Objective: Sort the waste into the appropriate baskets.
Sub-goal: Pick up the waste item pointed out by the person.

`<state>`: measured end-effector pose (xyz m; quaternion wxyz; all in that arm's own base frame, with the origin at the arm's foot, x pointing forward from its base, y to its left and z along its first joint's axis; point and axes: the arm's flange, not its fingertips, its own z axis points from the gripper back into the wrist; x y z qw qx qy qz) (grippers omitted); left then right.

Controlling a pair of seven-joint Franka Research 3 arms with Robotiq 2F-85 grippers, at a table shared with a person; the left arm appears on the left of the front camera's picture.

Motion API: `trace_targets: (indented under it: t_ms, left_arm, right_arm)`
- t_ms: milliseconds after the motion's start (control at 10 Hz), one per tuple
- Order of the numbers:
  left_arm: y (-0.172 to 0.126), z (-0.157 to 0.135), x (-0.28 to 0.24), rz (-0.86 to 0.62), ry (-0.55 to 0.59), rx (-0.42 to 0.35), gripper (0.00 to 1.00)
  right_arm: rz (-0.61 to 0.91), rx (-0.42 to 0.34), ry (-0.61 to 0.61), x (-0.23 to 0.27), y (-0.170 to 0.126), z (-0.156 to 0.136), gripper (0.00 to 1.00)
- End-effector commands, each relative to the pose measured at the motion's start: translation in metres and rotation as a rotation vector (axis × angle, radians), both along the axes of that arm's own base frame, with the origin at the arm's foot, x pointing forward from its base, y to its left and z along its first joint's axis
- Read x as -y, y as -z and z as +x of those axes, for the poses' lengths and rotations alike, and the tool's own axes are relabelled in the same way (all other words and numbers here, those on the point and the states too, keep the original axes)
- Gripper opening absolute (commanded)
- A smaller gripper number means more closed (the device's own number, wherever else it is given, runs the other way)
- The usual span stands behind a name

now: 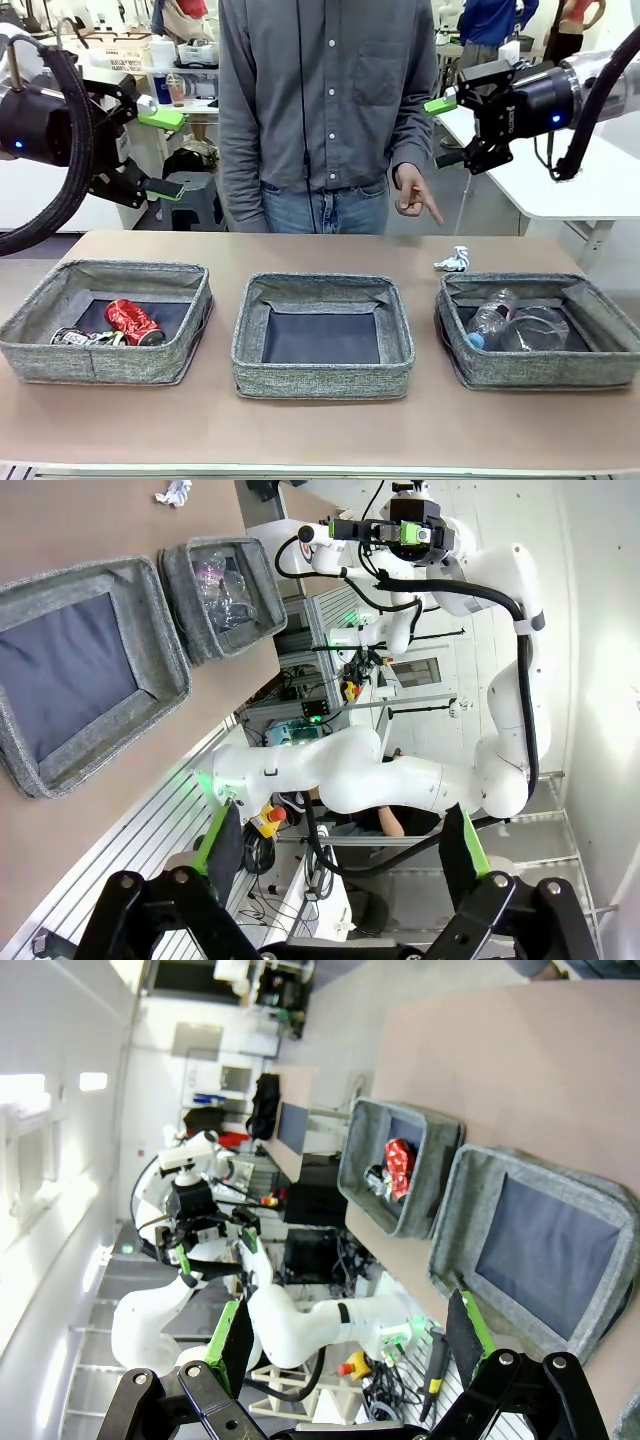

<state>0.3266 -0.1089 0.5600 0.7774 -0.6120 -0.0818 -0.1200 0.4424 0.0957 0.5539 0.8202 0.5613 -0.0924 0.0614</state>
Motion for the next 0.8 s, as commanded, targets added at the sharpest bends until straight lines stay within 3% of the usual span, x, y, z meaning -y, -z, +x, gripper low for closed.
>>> trace_targets:
  t_ms: [0,400,500,600,700]
  left_arm:
    - [-0.001,0.000,0.001,-0.010,0.010,0.023,1.00]
    - [-0.001,0.000,0.001,-0.010,0.010,0.023,1.00]
    - [-0.001,0.000,0.001,-0.010,0.010,0.023,1.00]
    - [-0.001,0.000,0.001,-0.010,0.010,0.023,1.00]
    - [-0.001,0.000,0.001,-0.010,0.010,0.023,1.00]
  right_arm:
    - [-0.011,-0.013,0.007,0.000,-0.003,0.000,1.00]
    - [0.000,0.000,0.000,0.000,0.000,0.000,1.00]
    - [-0.275,-0.061,0.209,0.003,0.008,0.012,1.00]
    - [-0.556,-0.118,0.262,0.010,0.019,0.025,1.00]
    - [-0.787,-0.175,0.395,0.024,0.029,0.039,1.00]
